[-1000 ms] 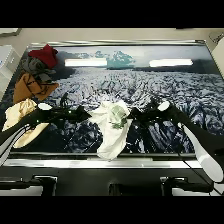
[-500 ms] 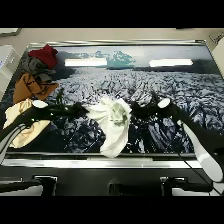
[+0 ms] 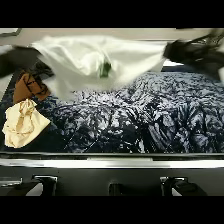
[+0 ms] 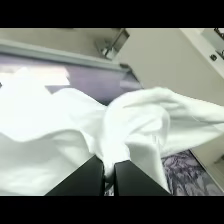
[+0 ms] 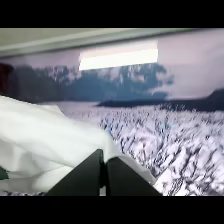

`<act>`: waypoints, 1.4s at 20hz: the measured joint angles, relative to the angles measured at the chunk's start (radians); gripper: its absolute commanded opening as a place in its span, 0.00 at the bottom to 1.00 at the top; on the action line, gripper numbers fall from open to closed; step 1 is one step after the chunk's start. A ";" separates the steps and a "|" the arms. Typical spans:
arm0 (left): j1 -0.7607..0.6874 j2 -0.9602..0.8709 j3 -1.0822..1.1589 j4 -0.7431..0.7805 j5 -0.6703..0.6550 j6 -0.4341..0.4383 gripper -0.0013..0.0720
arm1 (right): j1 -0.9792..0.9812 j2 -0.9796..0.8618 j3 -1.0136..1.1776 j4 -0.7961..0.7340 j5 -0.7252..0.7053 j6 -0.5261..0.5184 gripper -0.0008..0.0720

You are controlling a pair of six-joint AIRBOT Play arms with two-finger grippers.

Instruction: Fold the clothes and pants, and hang the long-sleeved shirts on hangers.

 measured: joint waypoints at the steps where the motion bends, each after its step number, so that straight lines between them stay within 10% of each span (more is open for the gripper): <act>1: 0.011 0.048 0.014 0.008 -0.002 0.000 0.05 | 0.000 0.054 0.014 -0.028 0.027 0.013 0.06; 11: 0.027 0.298 0.012 0.492 -0.167 -0.329 0.05 | 0.001 0.261 0.016 -0.317 0.485 0.067 0.06; 16: 0.006 0.268 -0.319 0.542 -0.156 -0.399 0.05 | 0.001 0.142 -0.181 -0.362 0.407 0.130 0.06; 22: -0.071 0.034 -0.695 0.320 0.206 -0.439 0.07 | 0.000 -0.158 -0.370 -0.238 0.227 0.260 0.06; 23: -0.091 -0.013 -0.717 0.282 0.239 -0.440 0.21 | 0.000 -0.196 -0.379 -0.201 0.217 0.268 0.06; 25: -0.133 -0.092 -0.745 0.212 0.279 -0.443 0.98 | 0.000 -0.248 -0.390 -0.140 0.200 0.283 0.06; 28: -0.129 -0.144 -0.745 0.171 0.205 -0.426 0.99 | 0.000 -0.282 -0.393 -0.101 0.187 0.291 0.06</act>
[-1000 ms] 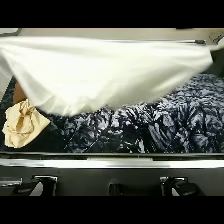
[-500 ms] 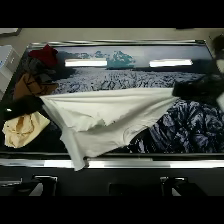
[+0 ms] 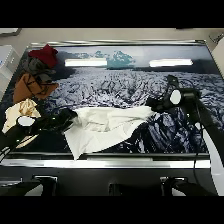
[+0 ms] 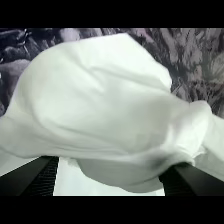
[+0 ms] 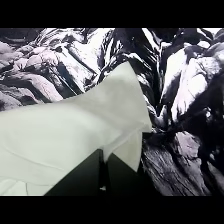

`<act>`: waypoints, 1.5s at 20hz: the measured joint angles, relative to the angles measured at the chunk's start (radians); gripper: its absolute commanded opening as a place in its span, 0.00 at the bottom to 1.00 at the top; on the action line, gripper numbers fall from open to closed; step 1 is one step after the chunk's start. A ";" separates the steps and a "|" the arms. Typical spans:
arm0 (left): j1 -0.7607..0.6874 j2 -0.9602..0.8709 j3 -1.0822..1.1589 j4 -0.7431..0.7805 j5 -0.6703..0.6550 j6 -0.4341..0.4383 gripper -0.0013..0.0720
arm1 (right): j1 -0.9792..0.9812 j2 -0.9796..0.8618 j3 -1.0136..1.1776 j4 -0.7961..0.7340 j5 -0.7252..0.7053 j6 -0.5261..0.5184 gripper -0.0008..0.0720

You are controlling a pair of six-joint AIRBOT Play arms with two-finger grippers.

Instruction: Fold the clothes and pants, and hang the long-sleeved shirts on hangers.

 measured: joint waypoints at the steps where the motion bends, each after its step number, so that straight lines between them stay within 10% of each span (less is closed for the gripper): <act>1: 0.029 -0.008 0.018 0.005 -0.066 0.024 0.99 | 0.000 -0.003 0.000 0.006 0.004 0.000 0.06; 9: 0.496 -0.011 0.174 0.428 -0.696 0.070 0.99 | 0.000 -0.012 -0.001 0.026 0.141 -0.109 0.06; 19: 0.362 -0.008 -0.245 0.111 -0.443 0.154 0.98 | 0.000 -0.012 -0.001 0.047 0.181 -0.140 0.06; 20: 0.326 -0.008 -0.259 0.069 -0.410 0.163 0.92 | 0.000 -0.012 -0.001 0.048 0.181 -0.140 0.06; 24: 0.163 -0.010 -0.289 -0.038 -0.232 0.181 0.04 | 0.000 -0.012 -0.001 0.071 0.176 -0.140 0.06; 30: 0.059 0.082 -0.064 -0.198 -0.190 0.370 0.05 | 0.001 0.069 0.058 0.023 0.122 -0.156 0.06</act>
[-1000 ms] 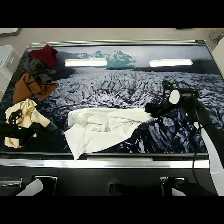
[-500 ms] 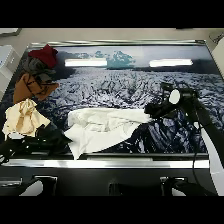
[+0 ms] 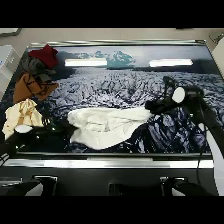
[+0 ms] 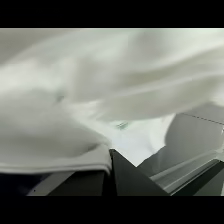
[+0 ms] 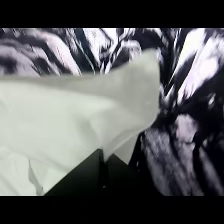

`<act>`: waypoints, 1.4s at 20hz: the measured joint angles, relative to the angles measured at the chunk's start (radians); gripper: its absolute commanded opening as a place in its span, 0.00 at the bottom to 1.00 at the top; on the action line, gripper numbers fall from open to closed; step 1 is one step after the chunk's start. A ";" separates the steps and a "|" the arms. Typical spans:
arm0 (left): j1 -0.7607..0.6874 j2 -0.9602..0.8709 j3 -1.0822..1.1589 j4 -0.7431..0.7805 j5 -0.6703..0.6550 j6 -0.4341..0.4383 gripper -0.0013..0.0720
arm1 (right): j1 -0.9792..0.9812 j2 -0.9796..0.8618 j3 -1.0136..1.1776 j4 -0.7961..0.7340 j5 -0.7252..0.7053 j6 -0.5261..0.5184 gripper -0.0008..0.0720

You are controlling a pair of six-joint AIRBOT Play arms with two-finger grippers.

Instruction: Fold the clothes and pants, and hang the long-sleeved shirts on hangers.

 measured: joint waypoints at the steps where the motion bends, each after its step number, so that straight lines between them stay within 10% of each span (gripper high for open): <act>1: 0.003 0.036 0.100 0.006 -0.002 0.024 0.05 | 0.000 0.031 0.038 -0.043 -0.027 0.000 0.06; 13: 0.153 0.290 1.129 0.014 0.182 0.020 0.05 | 0.000 0.477 0.582 -0.534 -0.323 -0.006 0.06; 21: 0.153 0.235 0.994 0.024 0.085 -0.040 0.05 | 0.000 0.350 0.584 -0.546 -0.167 0.002 0.06; 28: -0.004 -0.006 0.571 0.023 0.230 -0.177 0.05 | 0.000 -0.156 0.497 -0.460 -0.098 0.308 0.06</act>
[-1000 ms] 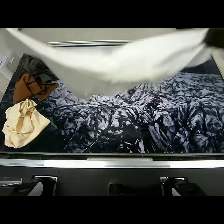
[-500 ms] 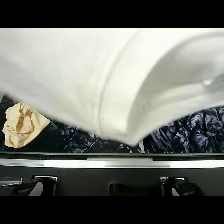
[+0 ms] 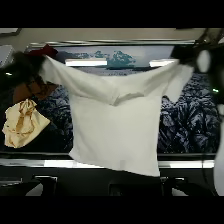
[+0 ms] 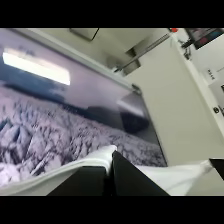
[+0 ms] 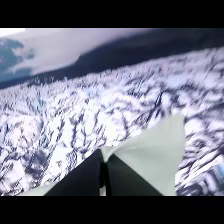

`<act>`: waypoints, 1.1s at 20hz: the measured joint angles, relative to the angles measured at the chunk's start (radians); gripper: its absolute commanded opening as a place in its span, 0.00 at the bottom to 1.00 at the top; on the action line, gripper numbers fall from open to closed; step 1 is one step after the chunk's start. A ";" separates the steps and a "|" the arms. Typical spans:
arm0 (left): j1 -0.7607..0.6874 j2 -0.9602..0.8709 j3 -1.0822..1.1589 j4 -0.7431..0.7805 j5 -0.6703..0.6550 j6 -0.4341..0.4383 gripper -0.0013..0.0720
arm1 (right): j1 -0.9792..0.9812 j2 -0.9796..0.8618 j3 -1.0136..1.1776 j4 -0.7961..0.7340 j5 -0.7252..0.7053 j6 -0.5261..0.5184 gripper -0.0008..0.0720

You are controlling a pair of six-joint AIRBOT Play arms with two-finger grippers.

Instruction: Fold the clothes and pants, and hang the long-sleeved shirts on hangers.

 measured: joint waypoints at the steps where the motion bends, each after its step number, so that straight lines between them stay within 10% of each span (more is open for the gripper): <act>1: -0.016 -0.044 -0.033 -0.002 0.014 -0.005 0.05 | 0.000 -0.063 -0.003 0.043 0.004 0.053 0.06; 3: -0.036 -0.121 -0.074 -0.003 0.027 -0.017 0.05 | 0.000 -0.159 -0.007 0.136 0.008 0.119 0.18; 4: -0.041 -0.151 -0.085 -0.003 0.031 -0.019 0.05 | 0.000 -0.191 -0.008 0.183 0.005 0.130 0.46; 6: -0.044 -0.198 -0.101 -0.004 0.035 -0.023 0.05 | -0.012 -0.230 -0.003 0.268 0.005 0.092 0.71; 15: 0.043 -0.243 -0.117 -0.003 0.013 -0.023 0.05 | -0.388 -0.237 -0.121 0.566 0.588 -0.405 0.80; 22: 0.057 -0.245 -0.117 -0.002 -0.010 0.026 0.05 | -0.394 -0.068 -0.798 0.726 0.430 -0.557 0.93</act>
